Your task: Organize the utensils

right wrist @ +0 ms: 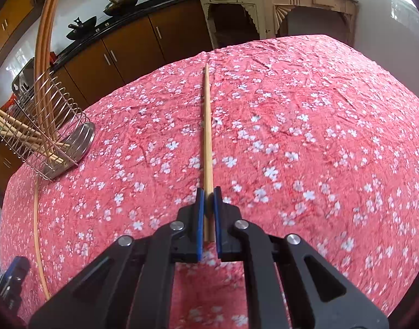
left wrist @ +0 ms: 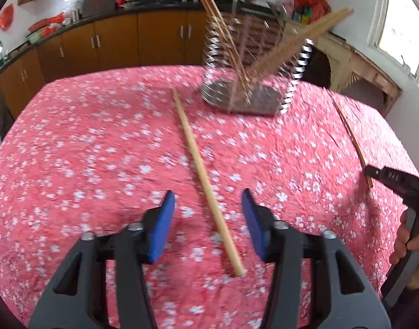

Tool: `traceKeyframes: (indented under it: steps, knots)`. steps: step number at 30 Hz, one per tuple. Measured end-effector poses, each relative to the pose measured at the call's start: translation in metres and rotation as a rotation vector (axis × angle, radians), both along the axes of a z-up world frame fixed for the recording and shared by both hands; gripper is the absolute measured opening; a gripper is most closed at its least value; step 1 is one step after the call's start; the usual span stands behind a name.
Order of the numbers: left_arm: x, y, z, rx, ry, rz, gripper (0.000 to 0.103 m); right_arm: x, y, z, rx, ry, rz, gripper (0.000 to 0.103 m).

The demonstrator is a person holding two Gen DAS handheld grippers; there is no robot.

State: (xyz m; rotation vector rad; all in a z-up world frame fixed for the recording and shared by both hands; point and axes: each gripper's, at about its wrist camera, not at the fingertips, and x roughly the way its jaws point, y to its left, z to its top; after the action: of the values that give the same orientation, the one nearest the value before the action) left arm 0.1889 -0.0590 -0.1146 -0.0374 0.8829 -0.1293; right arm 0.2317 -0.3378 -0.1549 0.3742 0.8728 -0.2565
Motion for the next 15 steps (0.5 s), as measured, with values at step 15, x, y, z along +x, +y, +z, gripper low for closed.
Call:
traceKeyframes:
  steps: [15]
  knots:
    - [0.067,0.066,-0.013,0.136,0.000,0.104,0.008,0.043,0.004,0.000,-0.127,-0.014,0.059,0.008]
